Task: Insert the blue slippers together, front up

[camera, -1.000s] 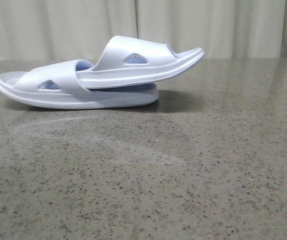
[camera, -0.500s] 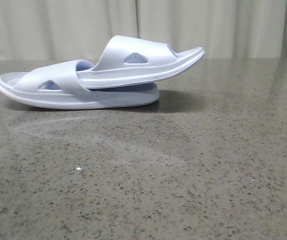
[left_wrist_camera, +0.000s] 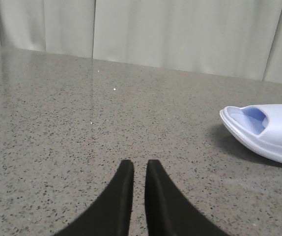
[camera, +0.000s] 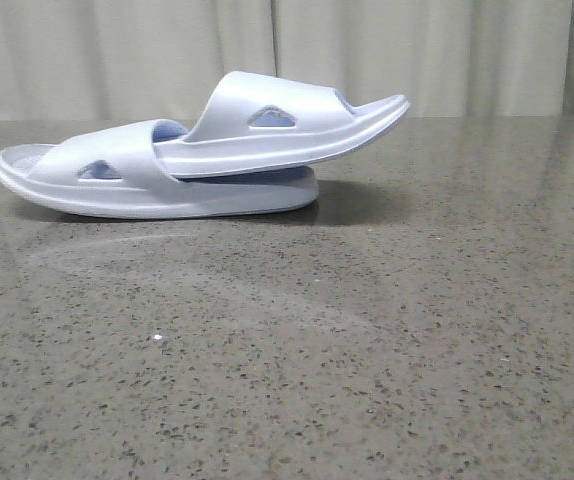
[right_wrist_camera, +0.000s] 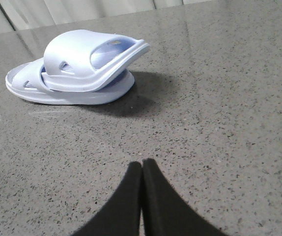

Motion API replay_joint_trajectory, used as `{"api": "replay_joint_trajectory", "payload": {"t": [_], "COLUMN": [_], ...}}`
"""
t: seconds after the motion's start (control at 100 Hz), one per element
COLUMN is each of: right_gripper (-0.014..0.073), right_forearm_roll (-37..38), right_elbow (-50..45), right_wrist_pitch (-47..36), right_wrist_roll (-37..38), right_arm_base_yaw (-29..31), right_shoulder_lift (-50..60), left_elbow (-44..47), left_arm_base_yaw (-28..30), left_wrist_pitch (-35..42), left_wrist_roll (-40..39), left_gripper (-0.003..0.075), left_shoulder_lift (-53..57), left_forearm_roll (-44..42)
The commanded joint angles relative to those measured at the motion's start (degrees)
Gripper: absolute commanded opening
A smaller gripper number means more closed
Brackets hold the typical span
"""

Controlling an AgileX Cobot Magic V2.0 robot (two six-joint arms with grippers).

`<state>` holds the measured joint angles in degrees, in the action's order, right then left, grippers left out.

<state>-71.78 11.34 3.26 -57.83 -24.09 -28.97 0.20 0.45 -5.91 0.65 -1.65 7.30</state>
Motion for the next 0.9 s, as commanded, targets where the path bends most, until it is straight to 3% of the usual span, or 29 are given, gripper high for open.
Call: {"api": "replay_joint_trajectory", "payload": {"t": [0.0,0.89], "right_gripper": [-0.0078,-0.0078], "right_forearm_roll": [-0.35,-0.35], "right_elbow": [1.48,1.48], "right_wrist_pitch": [-1.57,-1.35], "right_wrist_roll": [-0.57,-0.57], "right_arm_base_yaw": [-0.05,-0.05], "right_shoulder_lift": [-0.03,-0.03], "left_elbow": [0.51,0.49], "left_arm_base_yaw": [0.09,0.09], "left_wrist_pitch": [6.4,4.48], "left_wrist_roll": [-1.16,-0.65], "left_gripper": [0.0015,0.0015], "left_shoulder_lift": [1.39,3.55], "left_forearm_roll": [-0.86,-2.51]}}
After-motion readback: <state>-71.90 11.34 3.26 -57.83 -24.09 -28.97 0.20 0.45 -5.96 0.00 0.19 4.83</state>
